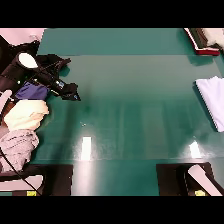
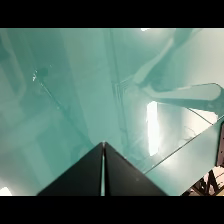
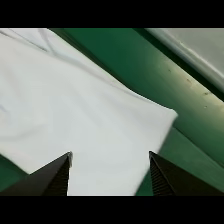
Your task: Fold the shirts.
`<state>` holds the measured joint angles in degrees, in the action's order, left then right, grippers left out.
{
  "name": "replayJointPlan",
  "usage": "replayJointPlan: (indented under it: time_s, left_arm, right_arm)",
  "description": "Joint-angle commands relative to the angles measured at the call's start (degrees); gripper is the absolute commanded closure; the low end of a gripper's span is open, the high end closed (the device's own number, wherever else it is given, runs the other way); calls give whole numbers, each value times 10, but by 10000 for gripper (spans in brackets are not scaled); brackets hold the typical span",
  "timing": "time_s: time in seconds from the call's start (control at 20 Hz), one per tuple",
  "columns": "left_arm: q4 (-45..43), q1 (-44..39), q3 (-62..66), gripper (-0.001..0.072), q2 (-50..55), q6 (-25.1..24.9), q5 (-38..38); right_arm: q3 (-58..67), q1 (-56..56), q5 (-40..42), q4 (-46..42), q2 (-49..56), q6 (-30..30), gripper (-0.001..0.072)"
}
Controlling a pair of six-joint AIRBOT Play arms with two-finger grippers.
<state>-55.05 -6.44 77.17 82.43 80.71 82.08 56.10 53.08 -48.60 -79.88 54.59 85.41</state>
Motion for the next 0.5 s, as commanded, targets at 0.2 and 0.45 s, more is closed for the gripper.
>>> replayJointPlan:
  time_s: [0.2, 0.45]
  left_arm:
    - [0, 0, 0, 681, 0, -1, -7]
    - [0, 0, 0, 681, 0, -1, -7]
  right_arm:
    - [0, -242, -74, 98, -64, 7, 694]
    - [0, -422, -73, 97, -103, 7, 694]
